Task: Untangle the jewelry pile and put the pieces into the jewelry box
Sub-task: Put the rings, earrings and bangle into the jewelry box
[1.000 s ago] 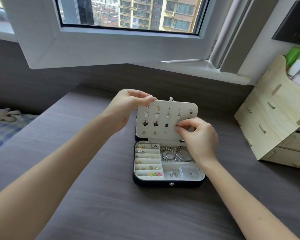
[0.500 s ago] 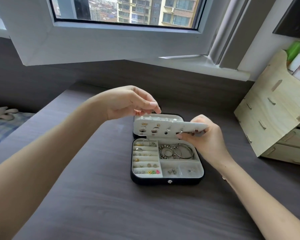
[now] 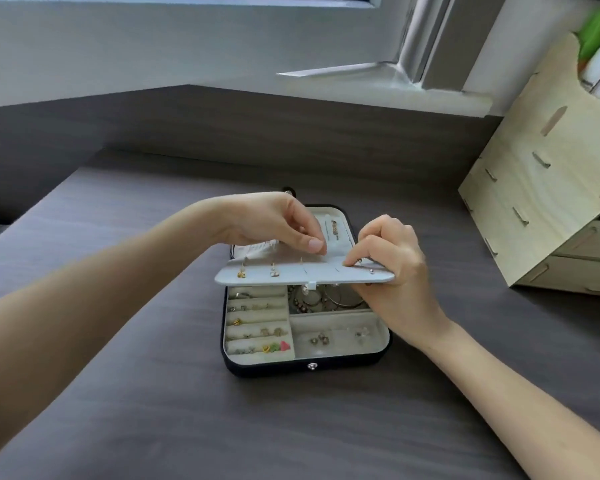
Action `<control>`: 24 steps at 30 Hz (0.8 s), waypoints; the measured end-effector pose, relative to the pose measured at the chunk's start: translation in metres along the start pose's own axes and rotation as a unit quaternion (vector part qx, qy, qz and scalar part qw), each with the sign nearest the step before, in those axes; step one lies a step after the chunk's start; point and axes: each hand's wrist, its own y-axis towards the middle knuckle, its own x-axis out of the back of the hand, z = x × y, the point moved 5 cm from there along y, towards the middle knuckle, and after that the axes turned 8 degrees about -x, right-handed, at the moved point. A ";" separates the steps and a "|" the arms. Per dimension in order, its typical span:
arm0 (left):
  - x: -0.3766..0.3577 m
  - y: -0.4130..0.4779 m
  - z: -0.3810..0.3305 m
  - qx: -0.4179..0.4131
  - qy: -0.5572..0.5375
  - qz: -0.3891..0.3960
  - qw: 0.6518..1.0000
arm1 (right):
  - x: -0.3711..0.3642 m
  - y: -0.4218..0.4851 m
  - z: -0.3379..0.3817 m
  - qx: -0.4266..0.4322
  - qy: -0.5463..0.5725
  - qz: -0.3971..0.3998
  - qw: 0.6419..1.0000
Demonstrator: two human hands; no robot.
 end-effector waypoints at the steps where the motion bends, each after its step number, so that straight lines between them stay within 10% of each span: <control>1: -0.002 0.003 0.001 -0.004 -0.005 0.008 1.000 | 0.000 0.000 0.000 -0.001 0.000 0.002 1.000; 24: -0.006 0.005 -0.009 -0.030 0.024 0.047 0.998 | 0.000 0.002 -0.001 -0.016 0.004 -0.008 1.000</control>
